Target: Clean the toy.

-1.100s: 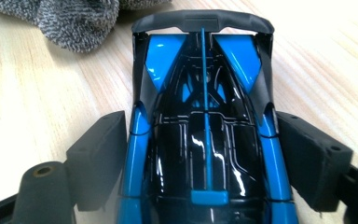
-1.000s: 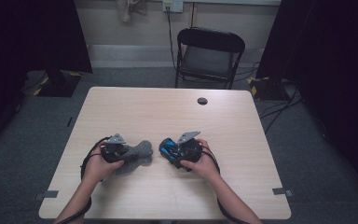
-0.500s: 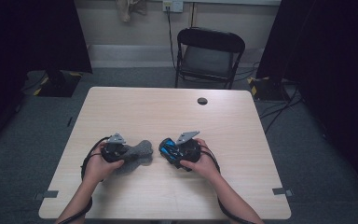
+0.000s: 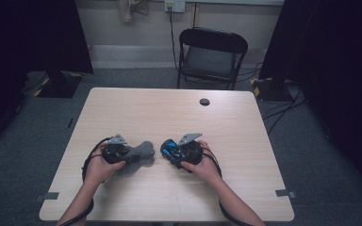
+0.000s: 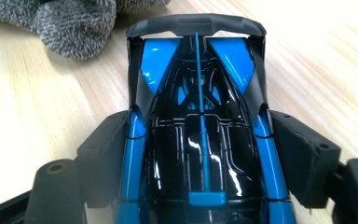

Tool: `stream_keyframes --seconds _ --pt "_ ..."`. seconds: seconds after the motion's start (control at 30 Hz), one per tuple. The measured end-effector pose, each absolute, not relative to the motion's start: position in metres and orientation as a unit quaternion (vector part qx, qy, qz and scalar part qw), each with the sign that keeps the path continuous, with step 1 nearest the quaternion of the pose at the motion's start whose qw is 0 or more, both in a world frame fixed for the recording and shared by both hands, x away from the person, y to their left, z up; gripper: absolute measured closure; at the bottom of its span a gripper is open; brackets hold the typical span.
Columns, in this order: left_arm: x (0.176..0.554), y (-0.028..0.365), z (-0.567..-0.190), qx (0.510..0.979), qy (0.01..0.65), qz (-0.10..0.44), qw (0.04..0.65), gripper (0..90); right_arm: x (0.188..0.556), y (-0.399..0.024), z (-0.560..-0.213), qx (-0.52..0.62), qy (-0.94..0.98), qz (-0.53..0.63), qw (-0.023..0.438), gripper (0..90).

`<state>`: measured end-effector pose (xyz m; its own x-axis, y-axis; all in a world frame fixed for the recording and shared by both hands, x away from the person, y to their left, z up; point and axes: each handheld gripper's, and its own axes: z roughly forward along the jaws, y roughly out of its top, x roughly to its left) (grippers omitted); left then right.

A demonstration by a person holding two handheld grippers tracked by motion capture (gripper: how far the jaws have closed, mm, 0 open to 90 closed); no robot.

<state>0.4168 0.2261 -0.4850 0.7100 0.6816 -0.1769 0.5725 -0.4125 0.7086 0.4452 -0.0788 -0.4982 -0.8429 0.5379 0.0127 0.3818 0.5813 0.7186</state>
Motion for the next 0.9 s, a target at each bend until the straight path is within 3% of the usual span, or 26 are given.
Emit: stream_keyframes --seconds 0.1,0.33,0.43,0.5,0.73,0.9 --pt "0.4165 0.2262 -0.4855 0.838 0.374 0.069 0.392 72.6 0.4480 -0.0764 -0.5007 0.262 0.882 0.376 0.112 13.6" --pt "0.4163 0.2259 -0.4858 0.838 0.373 0.071 0.392 72.5 0.4505 -0.0696 -0.5018 0.254 0.882 0.382 0.105 13.5" --pt "0.4157 0.2261 -0.4855 0.837 0.374 0.071 0.393 72.5 0.4504 -0.0694 -0.5012 0.262 0.881 0.380 0.106 16.0" --pt "0.4153 0.2261 -0.4856 0.836 0.375 0.069 0.395 72.6 0.4494 -0.0696 -0.4981 0.267 0.883 0.371 0.107 25.9" --pt "0.4135 0.2271 -0.4825 0.832 0.376 0.072 0.401 72.6 0.4451 -0.0704 -0.4961 0.280 0.881 0.365 0.109 26.1" --pt "0.4139 0.2273 -0.4811 0.831 0.376 0.074 0.403 72.6 0.4454 -0.0735 -0.4947 0.285 0.879 0.373 0.085 26.2"
